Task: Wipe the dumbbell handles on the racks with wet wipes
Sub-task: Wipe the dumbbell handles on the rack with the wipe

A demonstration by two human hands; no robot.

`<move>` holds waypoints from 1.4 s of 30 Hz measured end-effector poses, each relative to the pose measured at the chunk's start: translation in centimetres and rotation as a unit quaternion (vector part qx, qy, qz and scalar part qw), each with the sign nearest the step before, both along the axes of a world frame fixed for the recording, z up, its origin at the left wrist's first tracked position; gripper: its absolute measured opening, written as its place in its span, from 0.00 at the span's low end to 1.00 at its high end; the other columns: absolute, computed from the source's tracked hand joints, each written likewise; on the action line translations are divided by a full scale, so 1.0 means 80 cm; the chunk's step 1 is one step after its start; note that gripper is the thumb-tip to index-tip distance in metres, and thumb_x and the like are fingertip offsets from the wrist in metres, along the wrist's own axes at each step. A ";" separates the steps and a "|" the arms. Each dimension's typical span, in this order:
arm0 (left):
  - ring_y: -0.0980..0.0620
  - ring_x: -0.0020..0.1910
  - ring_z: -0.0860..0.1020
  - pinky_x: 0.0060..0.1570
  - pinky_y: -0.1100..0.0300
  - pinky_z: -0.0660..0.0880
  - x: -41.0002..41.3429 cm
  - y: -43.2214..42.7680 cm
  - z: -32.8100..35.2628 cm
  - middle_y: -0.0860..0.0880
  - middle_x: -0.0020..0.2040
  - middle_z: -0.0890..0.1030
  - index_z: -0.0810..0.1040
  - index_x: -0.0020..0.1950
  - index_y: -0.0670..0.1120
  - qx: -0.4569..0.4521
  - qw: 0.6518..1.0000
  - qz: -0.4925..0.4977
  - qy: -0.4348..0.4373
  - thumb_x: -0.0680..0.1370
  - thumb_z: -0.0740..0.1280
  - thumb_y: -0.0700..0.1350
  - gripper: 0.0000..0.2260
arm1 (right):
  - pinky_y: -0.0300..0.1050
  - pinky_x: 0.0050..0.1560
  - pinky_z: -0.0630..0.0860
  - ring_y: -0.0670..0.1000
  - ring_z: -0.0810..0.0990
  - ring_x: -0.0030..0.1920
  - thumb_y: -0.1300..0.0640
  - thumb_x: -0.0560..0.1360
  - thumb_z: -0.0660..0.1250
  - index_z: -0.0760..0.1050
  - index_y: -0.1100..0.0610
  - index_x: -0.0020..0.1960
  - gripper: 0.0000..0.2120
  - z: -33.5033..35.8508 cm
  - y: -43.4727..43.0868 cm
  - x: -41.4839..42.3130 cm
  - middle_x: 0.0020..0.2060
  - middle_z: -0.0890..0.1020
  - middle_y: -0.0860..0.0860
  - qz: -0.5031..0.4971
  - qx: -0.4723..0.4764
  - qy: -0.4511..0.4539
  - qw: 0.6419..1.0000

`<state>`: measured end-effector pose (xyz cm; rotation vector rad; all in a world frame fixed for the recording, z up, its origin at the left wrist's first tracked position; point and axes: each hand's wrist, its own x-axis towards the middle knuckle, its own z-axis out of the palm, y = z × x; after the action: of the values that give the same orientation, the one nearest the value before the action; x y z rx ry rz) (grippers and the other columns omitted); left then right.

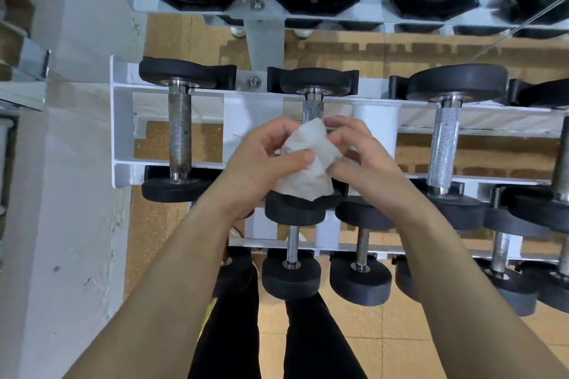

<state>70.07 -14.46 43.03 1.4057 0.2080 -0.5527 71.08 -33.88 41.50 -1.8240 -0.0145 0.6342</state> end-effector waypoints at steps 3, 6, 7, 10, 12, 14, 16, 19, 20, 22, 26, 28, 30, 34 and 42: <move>0.55 0.41 0.81 0.38 0.63 0.76 0.010 0.012 -0.015 0.50 0.45 0.84 0.79 0.49 0.50 0.122 0.992 0.007 0.038 0.75 0.75 0.38 0.08 | 0.36 0.47 0.73 0.37 0.78 0.44 0.64 0.73 0.72 0.73 0.52 0.40 0.11 -0.005 -0.015 0.009 0.42 0.79 0.36 -0.028 -0.022 0.025 0.999; 0.53 0.42 0.80 0.38 0.62 0.73 0.014 0.019 -0.037 0.51 0.46 0.83 0.78 0.49 0.56 0.305 0.952 -0.030 0.023 0.76 0.74 0.43 0.09 | 0.45 0.43 0.76 0.47 0.81 0.39 0.64 0.75 0.71 0.73 0.51 0.45 0.09 -0.015 -0.024 0.012 0.38 0.83 0.44 -0.039 -0.080 0.065 0.994; 0.54 0.41 0.79 0.37 0.62 0.73 0.014 0.019 -0.040 0.52 0.45 0.82 0.78 0.47 0.58 0.336 0.941 -0.040 0.011 0.76 0.73 0.43 0.09 | 0.44 0.42 0.75 0.49 0.82 0.42 0.62 0.75 0.70 0.74 0.49 0.46 0.09 -0.018 -0.025 0.012 0.40 0.84 0.45 -0.015 -0.139 0.052 0.989; 0.58 0.39 0.77 0.36 0.70 0.71 0.016 0.013 -0.041 0.55 0.41 0.81 0.78 0.42 0.59 0.367 0.926 -0.082 -0.023 0.76 0.74 0.47 0.09 | 0.41 0.35 0.69 0.51 0.78 0.44 0.61 0.74 0.69 0.74 0.47 0.40 0.10 -0.025 -0.021 0.012 0.40 0.79 0.43 0.079 -0.315 -0.022 0.946; 0.61 0.39 0.76 0.35 0.75 0.67 0.016 0.006 -0.038 0.57 0.41 0.79 0.77 0.42 0.59 0.373 0.920 -0.115 -0.044 0.75 0.75 0.49 0.08 | 0.43 0.36 0.68 0.53 0.76 0.45 0.62 0.73 0.68 0.73 0.48 0.36 0.12 -0.027 -0.018 0.014 0.40 0.77 0.46 0.088 -0.381 -0.023 0.920; 0.60 0.40 0.75 0.35 0.72 0.66 0.016 0.004 -0.043 0.57 0.39 0.78 0.79 0.43 0.57 0.407 0.904 -0.116 -0.067 0.74 0.76 0.51 0.06 | 0.45 0.39 0.71 0.55 0.75 0.46 0.61 0.73 0.69 0.73 0.48 0.36 0.11 -0.027 -0.019 0.019 0.42 0.77 0.51 0.077 -0.416 -0.021 0.906; 0.57 0.39 0.75 0.35 0.66 0.67 0.018 0.009 -0.053 0.56 0.37 0.78 0.80 0.42 0.54 0.460 0.879 -0.105 -0.069 0.74 0.76 0.51 0.06 | 0.44 0.38 0.72 0.55 0.76 0.45 0.58 0.74 0.73 0.75 0.48 0.39 0.09 -0.023 -0.022 0.026 0.40 0.77 0.50 0.069 -0.387 -0.010 0.920; 0.47 0.40 0.79 0.38 0.58 0.72 0.024 0.016 -0.069 0.50 0.38 0.81 0.78 0.42 0.51 0.555 0.823 -0.105 -0.063 0.75 0.73 0.48 0.05 | 0.40 0.33 0.65 0.48 0.73 0.38 0.54 0.76 0.74 0.76 0.50 0.39 0.09 -0.014 -0.015 0.030 0.34 0.75 0.46 0.102 -0.309 -0.013 0.945; 0.45 0.40 0.80 0.39 0.57 0.74 0.027 0.015 -0.071 0.50 0.38 0.81 0.77 0.41 0.52 0.577 0.808 -0.103 -0.068 0.75 0.72 0.47 0.06 | 0.40 0.32 0.64 0.48 0.73 0.37 0.55 0.77 0.72 0.75 0.50 0.37 0.11 -0.014 -0.012 0.030 0.33 0.74 0.47 0.115 -0.306 -0.025 0.945; 0.46 0.41 0.80 0.36 0.59 0.72 0.034 0.011 -0.067 0.51 0.38 0.80 0.75 0.40 0.54 0.585 0.801 -0.108 -0.073 0.75 0.71 0.47 0.07 | 0.42 0.32 0.64 0.55 0.74 0.41 0.59 0.79 0.68 0.74 0.52 0.37 0.12 -0.017 -0.009 0.028 0.33 0.74 0.49 0.122 -0.339 -0.044 0.932; 0.59 0.38 0.75 0.32 0.66 0.67 0.045 0.006 -0.050 0.57 0.38 0.77 0.79 0.42 0.54 0.468 0.870 -0.142 -0.068 0.75 0.75 0.48 0.06 | 0.46 0.43 0.66 0.62 0.73 0.50 0.65 0.75 0.64 0.76 0.58 0.44 0.04 -0.026 -0.023 0.030 0.38 0.73 0.54 0.063 -0.455 -0.059 0.886; 0.58 0.38 0.75 0.32 0.66 0.67 0.045 0.009 -0.052 0.56 0.37 0.78 0.80 0.42 0.53 0.476 0.865 -0.138 -0.079 0.75 0.74 0.46 0.05 | 0.46 0.41 0.66 0.62 0.72 0.46 0.63 0.75 0.65 0.71 0.57 0.39 0.06 -0.024 -0.022 0.031 0.36 0.74 0.54 0.052 -0.449 -0.065 0.889; 0.52 0.40 0.78 0.31 0.63 0.67 0.043 0.011 -0.061 0.52 0.39 0.80 0.78 0.42 0.51 0.534 0.831 -0.130 -0.085 0.75 0.71 0.44 0.04 | 0.46 0.39 0.71 0.58 0.75 0.44 0.60 0.74 0.67 0.75 0.54 0.41 0.04 -0.020 -0.011 0.031 0.38 0.79 0.55 0.058 -0.400 -0.063 0.912; 0.48 0.42 0.77 0.35 0.60 0.67 0.042 0.011 -0.071 0.50 0.41 0.79 0.78 0.44 0.50 0.570 0.809 -0.120 -0.084 0.74 0.70 0.43 0.02 | 0.46 0.38 0.72 0.55 0.76 0.44 0.59 0.73 0.69 0.78 0.53 0.42 0.02 -0.027 0.003 0.031 0.38 0.80 0.52 0.050 -0.373 -0.065 0.924; 0.53 0.43 0.76 0.35 0.65 0.68 0.040 0.015 -0.073 0.56 0.39 0.76 0.76 0.39 0.52 0.496 0.855 -0.124 -0.089 0.74 0.71 0.42 0.08 | 0.48 0.37 0.72 0.58 0.75 0.42 0.58 0.74 0.69 0.78 0.56 0.42 0.04 -0.044 -0.001 0.032 0.35 0.80 0.54 0.046 -0.377 -0.091 0.921</move>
<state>73.29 -13.22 37.21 2.5120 0.1651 -0.5375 73.64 -33.99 37.95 -2.6409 0.0243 0.5726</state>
